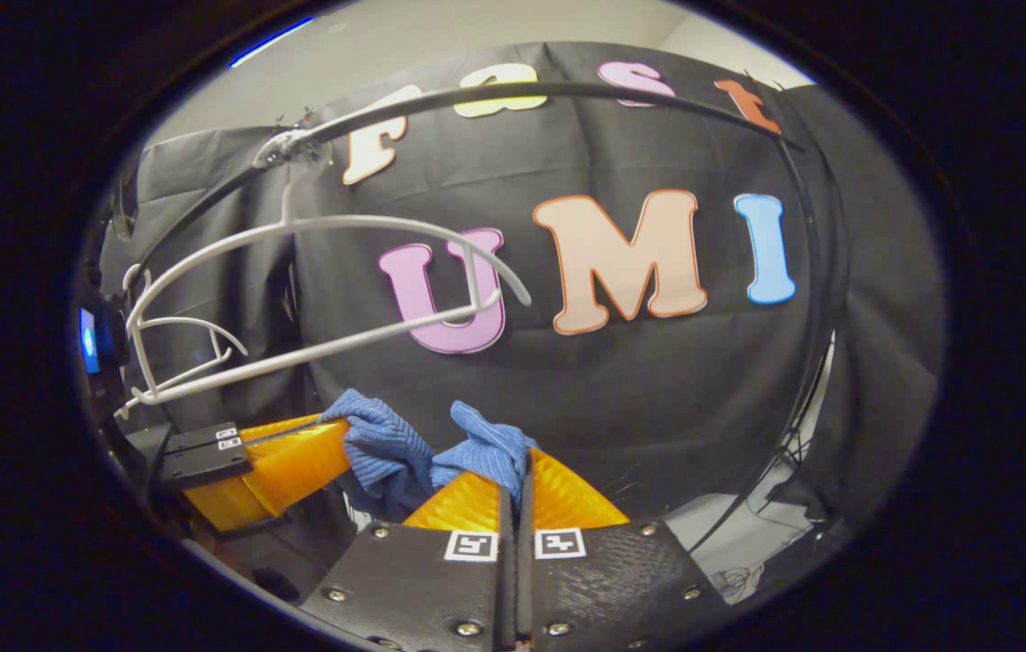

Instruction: Grasp the clothes on the hanger with both hands and then place them into the laundry hamper below.

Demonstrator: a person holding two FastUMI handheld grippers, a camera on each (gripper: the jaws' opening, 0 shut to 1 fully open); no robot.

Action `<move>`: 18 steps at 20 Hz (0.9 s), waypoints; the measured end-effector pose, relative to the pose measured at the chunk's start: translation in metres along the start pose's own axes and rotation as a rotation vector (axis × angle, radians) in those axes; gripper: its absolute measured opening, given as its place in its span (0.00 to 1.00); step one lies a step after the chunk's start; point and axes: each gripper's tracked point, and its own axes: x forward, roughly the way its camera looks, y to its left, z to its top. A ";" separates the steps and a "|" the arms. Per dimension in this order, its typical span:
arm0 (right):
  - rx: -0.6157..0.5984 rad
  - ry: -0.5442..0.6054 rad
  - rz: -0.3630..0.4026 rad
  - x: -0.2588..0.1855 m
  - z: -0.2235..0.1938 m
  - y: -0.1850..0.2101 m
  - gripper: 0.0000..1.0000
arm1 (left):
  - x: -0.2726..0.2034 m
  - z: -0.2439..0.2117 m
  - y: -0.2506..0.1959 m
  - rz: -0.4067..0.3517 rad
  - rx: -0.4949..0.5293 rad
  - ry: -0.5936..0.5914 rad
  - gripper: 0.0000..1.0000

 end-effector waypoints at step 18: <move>0.017 0.499 -0.052 0.020 -0.292 -0.052 0.01 | 0.004 -0.265 0.020 0.124 -0.089 0.521 0.01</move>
